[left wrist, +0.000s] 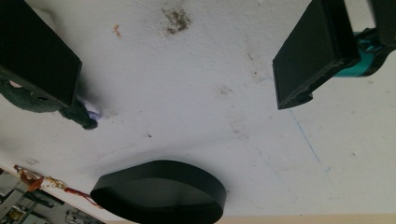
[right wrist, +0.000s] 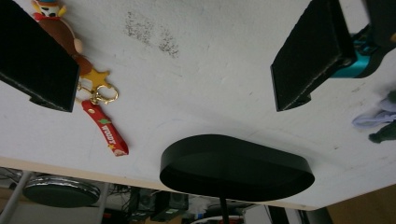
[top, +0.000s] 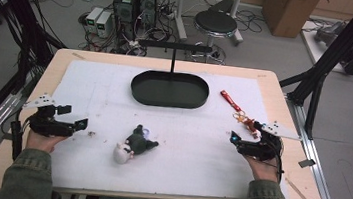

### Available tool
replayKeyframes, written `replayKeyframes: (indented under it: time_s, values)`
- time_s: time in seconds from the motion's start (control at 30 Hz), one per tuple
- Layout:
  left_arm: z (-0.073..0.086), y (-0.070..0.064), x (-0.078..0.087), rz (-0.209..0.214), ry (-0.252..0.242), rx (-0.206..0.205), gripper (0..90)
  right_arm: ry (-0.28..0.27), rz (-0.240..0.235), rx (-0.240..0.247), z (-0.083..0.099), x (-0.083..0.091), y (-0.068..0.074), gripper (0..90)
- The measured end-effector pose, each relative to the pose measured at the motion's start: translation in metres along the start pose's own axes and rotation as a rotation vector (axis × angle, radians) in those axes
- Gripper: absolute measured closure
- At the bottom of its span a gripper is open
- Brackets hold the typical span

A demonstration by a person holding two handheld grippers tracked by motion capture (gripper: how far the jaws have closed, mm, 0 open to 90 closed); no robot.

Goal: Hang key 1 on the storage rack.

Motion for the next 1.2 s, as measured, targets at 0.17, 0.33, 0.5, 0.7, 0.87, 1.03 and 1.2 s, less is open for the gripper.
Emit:
replayKeyframes:
  time_s: [0.17,0.33,0.5,0.7,0.87,1.03,1.2]
  values:
    - [-0.002,0.001,0.002,-0.006,-0.015,0.004,1.7,0.010,0.002,0.005,0.001,-0.001,0.000,0.4]
    - [-0.001,0.000,0.001,-0.010,0.004,-0.006,1.7,0.009,0.004,0.002,0.001,0.000,0.000,0.4]
    - [0.000,0.000,0.000,-0.016,0.015,-0.002,1.7,0.022,0.008,0.008,0.001,0.001,-0.001,0.4]
    - [-0.001,0.000,0.001,-0.017,-0.004,-0.005,1.7,0.056,0.007,-0.007,-0.003,-0.002,-0.003,0.4]
    - [-0.001,0.000,0.001,-0.019,0.002,-0.010,1.7,0.091,-0.001,-0.023,-0.008,-0.005,-0.009,0.4]
    - [0.001,-0.002,-0.003,-0.025,0.021,-0.024,1.7,0.115,-0.013,-0.009,-0.015,-0.007,-0.012,0.4]
    - [0.001,-0.003,-0.005,-0.030,0.025,-0.030,1.7,0.159,-0.024,-0.035,-0.018,-0.011,-0.019,0.4]
Point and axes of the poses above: each handheld gripper's, and its own axes: x roughly backward along the jaws, z roughly out of its underside, y roughly to its left, the point moved 5 cm from there along -x, roughly forward along the jaws, and after that the axes turned 7 degrees about -z, right-handed, at the moved point
